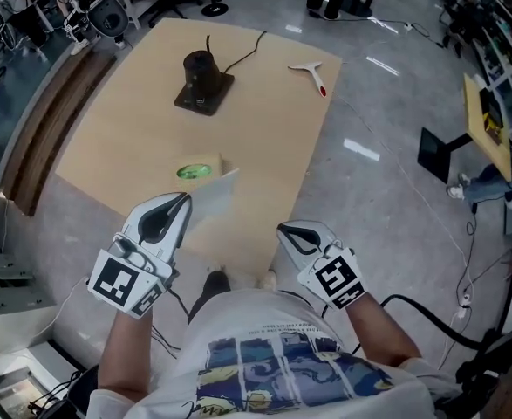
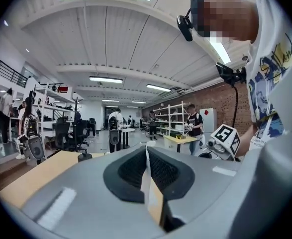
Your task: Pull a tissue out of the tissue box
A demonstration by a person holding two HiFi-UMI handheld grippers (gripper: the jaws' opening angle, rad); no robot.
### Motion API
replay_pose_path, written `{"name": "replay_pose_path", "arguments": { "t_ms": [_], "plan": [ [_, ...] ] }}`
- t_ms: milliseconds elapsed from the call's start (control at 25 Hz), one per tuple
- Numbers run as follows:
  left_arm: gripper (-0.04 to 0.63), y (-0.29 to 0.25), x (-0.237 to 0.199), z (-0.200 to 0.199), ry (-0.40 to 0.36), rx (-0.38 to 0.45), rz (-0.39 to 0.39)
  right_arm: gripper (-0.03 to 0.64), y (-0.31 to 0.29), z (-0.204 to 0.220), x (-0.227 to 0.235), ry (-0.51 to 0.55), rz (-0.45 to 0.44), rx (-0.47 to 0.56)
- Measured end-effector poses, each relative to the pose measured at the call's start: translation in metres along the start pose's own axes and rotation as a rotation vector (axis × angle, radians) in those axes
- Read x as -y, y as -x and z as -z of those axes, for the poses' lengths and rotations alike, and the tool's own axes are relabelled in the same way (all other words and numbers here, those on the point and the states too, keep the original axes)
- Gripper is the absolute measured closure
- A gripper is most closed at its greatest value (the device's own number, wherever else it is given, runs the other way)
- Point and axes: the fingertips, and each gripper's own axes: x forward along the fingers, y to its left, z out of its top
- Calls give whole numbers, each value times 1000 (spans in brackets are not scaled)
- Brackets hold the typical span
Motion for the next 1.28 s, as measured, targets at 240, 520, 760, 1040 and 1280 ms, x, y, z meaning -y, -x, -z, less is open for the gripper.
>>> {"name": "replay_pose_path", "arguments": {
  "t_ms": [240,520,760,1040,1280],
  "plan": [
    [589,22,25,-7,-13,5,4,614,-3,-2,-14,23,-53,0],
    [589,24,38,-2,0,4,49,614,-8,-5,-15,49,-58,-30],
    [589,23,35,5,-5,-1,70,614,-20,-11,-20,72,-66,-30],
    [589,24,27,8,-3,6,95,614,-30,-15,-25,81,-60,-38],
    [589,27,17,14,-4,15,123,614,-42,-20,-30,91,-41,-44]
  ]
}}
